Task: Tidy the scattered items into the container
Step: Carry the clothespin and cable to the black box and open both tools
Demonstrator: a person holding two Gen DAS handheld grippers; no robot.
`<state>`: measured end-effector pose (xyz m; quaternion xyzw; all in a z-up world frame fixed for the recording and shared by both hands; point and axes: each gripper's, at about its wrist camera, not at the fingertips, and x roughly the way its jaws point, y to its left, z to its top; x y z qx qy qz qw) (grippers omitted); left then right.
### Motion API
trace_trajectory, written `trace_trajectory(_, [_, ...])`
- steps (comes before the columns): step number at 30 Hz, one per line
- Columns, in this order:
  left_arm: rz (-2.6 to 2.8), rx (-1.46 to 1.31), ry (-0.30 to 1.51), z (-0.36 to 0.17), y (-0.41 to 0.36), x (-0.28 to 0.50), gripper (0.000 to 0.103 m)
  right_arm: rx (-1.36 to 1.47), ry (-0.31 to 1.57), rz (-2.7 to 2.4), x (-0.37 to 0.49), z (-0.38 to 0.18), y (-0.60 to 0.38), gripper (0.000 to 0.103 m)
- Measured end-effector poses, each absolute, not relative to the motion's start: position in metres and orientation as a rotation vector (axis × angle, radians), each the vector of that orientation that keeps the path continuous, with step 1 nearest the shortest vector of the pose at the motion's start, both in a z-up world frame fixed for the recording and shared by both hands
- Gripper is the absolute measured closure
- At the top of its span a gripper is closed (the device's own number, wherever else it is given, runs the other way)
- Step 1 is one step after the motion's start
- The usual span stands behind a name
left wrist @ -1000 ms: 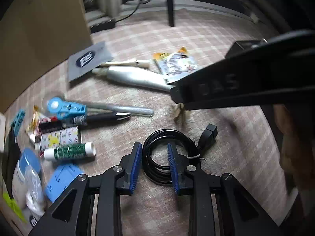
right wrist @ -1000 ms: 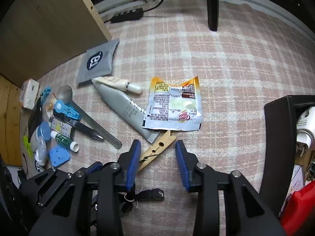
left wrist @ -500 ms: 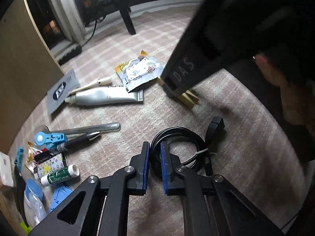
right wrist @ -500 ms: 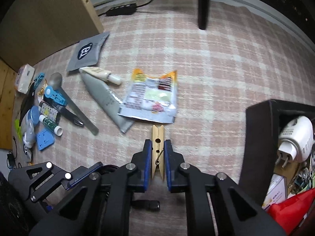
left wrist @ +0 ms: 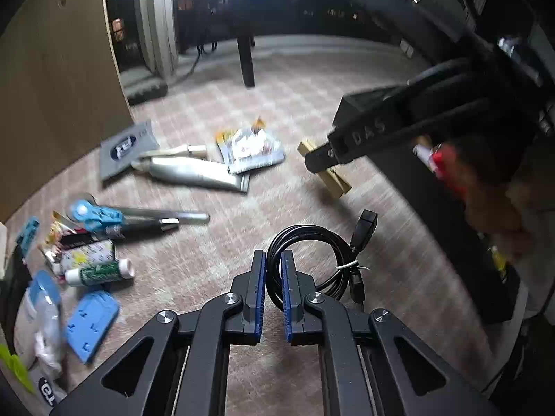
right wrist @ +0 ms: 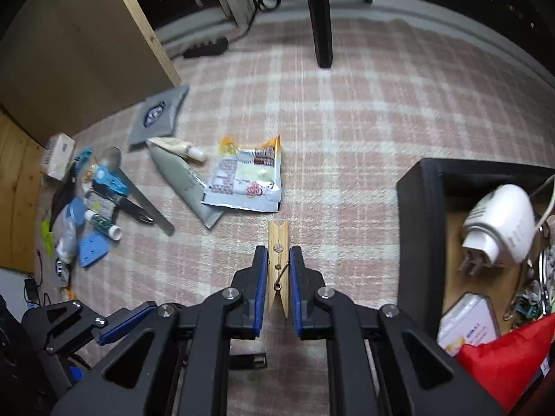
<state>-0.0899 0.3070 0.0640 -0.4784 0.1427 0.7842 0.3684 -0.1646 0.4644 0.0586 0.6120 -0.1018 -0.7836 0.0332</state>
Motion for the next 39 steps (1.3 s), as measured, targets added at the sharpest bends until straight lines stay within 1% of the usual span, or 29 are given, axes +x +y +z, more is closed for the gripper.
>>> trace_trajectory(5, [2.023,-1.199,0.332,0.089,0.31,-0.096,0.095,1.817,-0.336,-2.449,-0.152,0.085,0.475,0.091])
trace_trajectory(10, [2.02,-1.204,0.268,0.107,0.32,-0.101,0.095,1.749,-0.355,-2.526,-0.142,0.122,0.5,0.091])
trace_trajectory(14, [2.002,-1.171,0.274,0.122,0.349,-0.094,0.095,1.72,-0.35,-2.598,-0.135,0.134,0.525,0.091])
trace_trajectory(19, [1.954,-1.111,0.293,0.139,0.396,-0.08,0.095,1.72,-0.401,-2.717,-0.099,0.156,0.589,0.091])
trace_trajectory(27, [1.858,-1.055,0.335,0.151,0.472,-0.049,0.095,1.773,-0.532,-2.832,-0.041,0.166,0.672,0.091])
trace_trajectory(30, [1.841,-1.039,0.36,0.154,0.495,-0.04,0.095,1.783,-0.599,-2.857,-0.025,0.164,0.692,0.091])
trace_trajectory(35, [1.82,-1.015,0.394,0.158,0.523,-0.028,0.094,1.797,-0.634,-2.873,-0.011,0.158,0.706,0.09])
trace_trajectory(36, [1.815,-1.017,0.405,0.159,0.528,-0.027,0.091,1.785,-0.634,-2.873,-0.009,0.16,0.707,0.09])
trace_trajectory(37, [1.818,-1.026,0.427,0.158,0.533,-0.026,0.074,1.785,-0.634,-2.872,-0.007,0.16,0.709,0.087])
trace_trajectory(38, [1.824,-1.03,0.444,0.158,0.536,-0.025,0.064,1.797,-0.639,-2.872,-0.007,0.159,0.71,0.082])
trace_trajectory(39, [1.827,-1.021,0.444,0.159,0.535,-0.024,0.057,1.801,-0.651,-2.885,-0.005,0.16,0.711,0.071])
